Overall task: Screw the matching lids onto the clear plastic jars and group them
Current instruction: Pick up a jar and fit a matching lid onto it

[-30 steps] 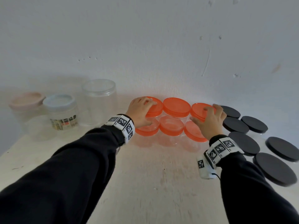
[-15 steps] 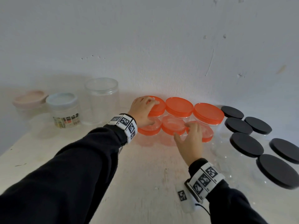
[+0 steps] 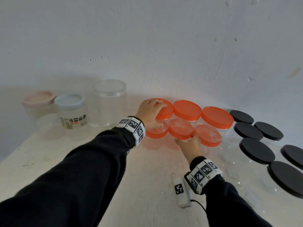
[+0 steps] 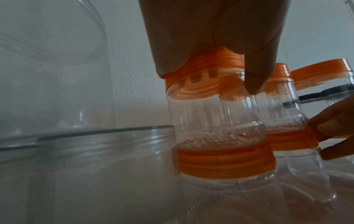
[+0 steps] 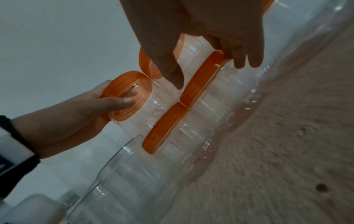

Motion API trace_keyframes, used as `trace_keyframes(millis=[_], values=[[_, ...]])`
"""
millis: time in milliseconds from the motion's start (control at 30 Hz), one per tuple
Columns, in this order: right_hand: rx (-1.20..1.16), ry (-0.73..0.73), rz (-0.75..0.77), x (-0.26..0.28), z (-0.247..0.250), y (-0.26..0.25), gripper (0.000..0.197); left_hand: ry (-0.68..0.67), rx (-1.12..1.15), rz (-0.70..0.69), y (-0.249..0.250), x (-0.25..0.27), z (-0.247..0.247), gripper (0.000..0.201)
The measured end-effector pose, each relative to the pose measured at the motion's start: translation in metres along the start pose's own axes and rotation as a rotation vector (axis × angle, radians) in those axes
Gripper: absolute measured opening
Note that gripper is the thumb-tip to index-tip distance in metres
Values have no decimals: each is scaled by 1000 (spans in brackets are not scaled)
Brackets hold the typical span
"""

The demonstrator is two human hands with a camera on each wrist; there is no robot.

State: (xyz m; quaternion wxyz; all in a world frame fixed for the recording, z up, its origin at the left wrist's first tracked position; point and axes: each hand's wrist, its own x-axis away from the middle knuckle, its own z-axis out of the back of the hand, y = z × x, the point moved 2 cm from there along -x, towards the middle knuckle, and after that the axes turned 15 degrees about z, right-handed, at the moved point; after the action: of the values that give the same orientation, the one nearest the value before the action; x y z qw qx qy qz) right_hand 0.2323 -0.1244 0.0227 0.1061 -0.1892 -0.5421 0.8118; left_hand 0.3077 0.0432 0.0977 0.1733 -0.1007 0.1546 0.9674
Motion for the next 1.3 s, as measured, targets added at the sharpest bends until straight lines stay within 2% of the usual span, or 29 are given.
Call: trace_keyframes(millis=[333,533,667,767,867,967,1067,1167,1300], values=[[40,-101,20,5,2,3,89,-1,14,6,1,1,1,73],[11,-129,19,14,-1,1,79,-12,9,12,2,2,2,74],[73,-173,45,22,-4,-1,71,-16,-5,13,3,4,2,74],[117,-52,31,21,6,0,67,-30,-23,12,3,4,4,75],[150,119,-59,14,26,4,67,-68,-39,16,3,2,6,77],[145,197,-160,8,45,15,68,-118,-50,21,4,0,12,78],[157,225,-175,4,58,24,63,-160,-52,44,10,-5,23,73],[153,213,-145,0,66,30,71,-157,-77,33,25,-15,32,69],[205,171,-60,-5,69,37,68,-172,-69,-32,52,-31,30,77]])
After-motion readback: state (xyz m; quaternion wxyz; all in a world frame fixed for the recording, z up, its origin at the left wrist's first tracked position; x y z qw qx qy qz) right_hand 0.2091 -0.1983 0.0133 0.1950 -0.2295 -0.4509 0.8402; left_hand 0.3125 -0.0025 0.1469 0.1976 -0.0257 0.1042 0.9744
